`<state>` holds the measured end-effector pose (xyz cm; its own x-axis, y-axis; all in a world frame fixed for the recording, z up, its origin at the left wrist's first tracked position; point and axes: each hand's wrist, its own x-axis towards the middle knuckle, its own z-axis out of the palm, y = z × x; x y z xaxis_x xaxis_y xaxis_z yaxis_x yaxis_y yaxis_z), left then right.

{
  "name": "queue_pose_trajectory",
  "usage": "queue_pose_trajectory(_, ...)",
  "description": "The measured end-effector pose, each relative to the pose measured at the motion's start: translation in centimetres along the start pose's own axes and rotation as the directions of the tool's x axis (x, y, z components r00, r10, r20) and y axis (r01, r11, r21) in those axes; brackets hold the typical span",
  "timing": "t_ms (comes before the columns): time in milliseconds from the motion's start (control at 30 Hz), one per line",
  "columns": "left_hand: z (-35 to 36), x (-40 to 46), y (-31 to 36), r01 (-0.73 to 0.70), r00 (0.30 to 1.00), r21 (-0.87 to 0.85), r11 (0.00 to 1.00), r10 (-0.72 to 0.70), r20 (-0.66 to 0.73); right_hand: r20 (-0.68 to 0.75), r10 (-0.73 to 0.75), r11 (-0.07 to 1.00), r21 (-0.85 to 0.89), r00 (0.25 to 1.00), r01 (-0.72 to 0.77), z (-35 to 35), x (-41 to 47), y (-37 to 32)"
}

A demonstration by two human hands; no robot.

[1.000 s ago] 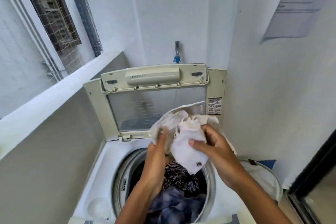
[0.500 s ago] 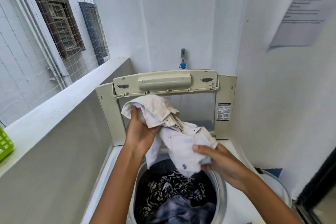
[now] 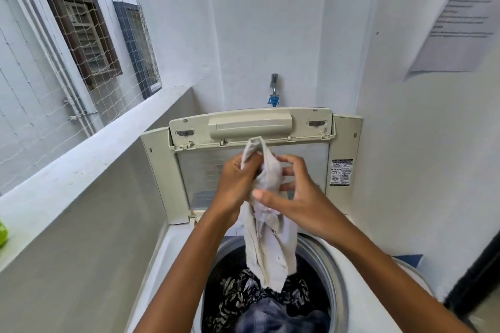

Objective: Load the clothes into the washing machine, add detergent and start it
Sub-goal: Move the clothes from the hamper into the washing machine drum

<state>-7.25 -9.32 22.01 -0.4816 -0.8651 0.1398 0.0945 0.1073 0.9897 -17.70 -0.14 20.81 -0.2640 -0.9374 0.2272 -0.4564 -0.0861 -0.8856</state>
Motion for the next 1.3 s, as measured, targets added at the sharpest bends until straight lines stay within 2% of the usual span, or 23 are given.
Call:
queue_pose_trajectory(67,-0.1,0.0,-0.4,-0.029,0.999,0.052,0.998,0.027,0.045,-0.016,-0.028,0.999,-0.024,0.999,0.028,0.6,0.9,0.8)
queue_pose_trajectory(300,-2.3,-0.1,-1.6,-0.006,1.0,0.071,0.997,0.008,-0.022,-0.097,-0.014,1.0,0.011,0.995,0.015,-0.2,2.0,1.5)
queue_pose_trajectory(467,-2.8,0.0,-2.6,-0.111,0.993,0.17,0.979,0.103,0.056,-0.181,0.023,0.997,0.079,0.983,-0.009,-0.2,2.1,1.4)
queue_pose_trajectory(600,-3.1,0.3,-4.0,-0.062,0.978,0.303,0.951,0.119,-0.173,-0.19,0.04,0.983,0.186,0.981,-0.004,-0.5,1.7,0.8)
queue_pose_trajectory(667,-3.3,-0.1,-4.4,0.031,0.981,0.237,0.971,0.016,-0.194,-0.184,0.033,0.978,0.209,0.982,0.007,-0.4,1.5,0.5)
queue_pose_trajectory(733,-3.3,-0.8,-4.6,0.165,0.986,0.133,0.977,-0.159,-0.056,-0.195,0.008,0.974,0.222,0.981,0.036,-0.4,1.5,0.1)
queue_pose_trajectory(800,-3.4,-1.5,-5.2,0.235,0.958,0.136,0.962,-0.253,0.134,-0.197,0.015,0.965,0.258,0.98,0.037,-0.2,1.7,0.0)
queue_pose_trajectory(900,-3.3,-1.9,-6.7,0.181,0.928,0.19,0.965,-0.231,0.293,-0.203,0.029,0.958,0.285,0.979,0.031,0.1,1.8,-0.1)
queue_pose_trajectory(1000,-3.0,-2.3,-7.0,0.113,0.938,0.216,0.97,-0.176,0.3,-0.202,0.035,0.957,0.29,0.979,0.026,0.1,1.5,-0.4)
queue_pose_trajectory(1133,-4.4,-2.0,-6.6,0.051,0.967,0.402,0.914,-0.146,0.21,-0.281,0.01,0.963,0.26,0.96,0.066,-1.2,1.8,-0.3)
queue_pose_trajectory(1200,-5.8,-1.3,-6.3,0.065,0.993,0.518,0.853,-0.106,0.05,-0.356,-0.043,0.978,0.175,0.934,0.112,-2.4,1.9,0.4)
queue_pose_trajectory(1233,-6.5,-0.9,-5.9,0.056,0.998,0.573,0.818,-0.03,-0.055,-0.351,-0.09,0.989,0.082,0.932,0.127,-3.1,2.0,0.8)
queue_pose_trajectory(1300,-7.4,-0.5,-4.3,0.045,0.956,0.677,0.735,0.165,-0.243,-0.23,-0.135,0.983,-0.153,0.964,0.102,-4.4,1.9,1.6)
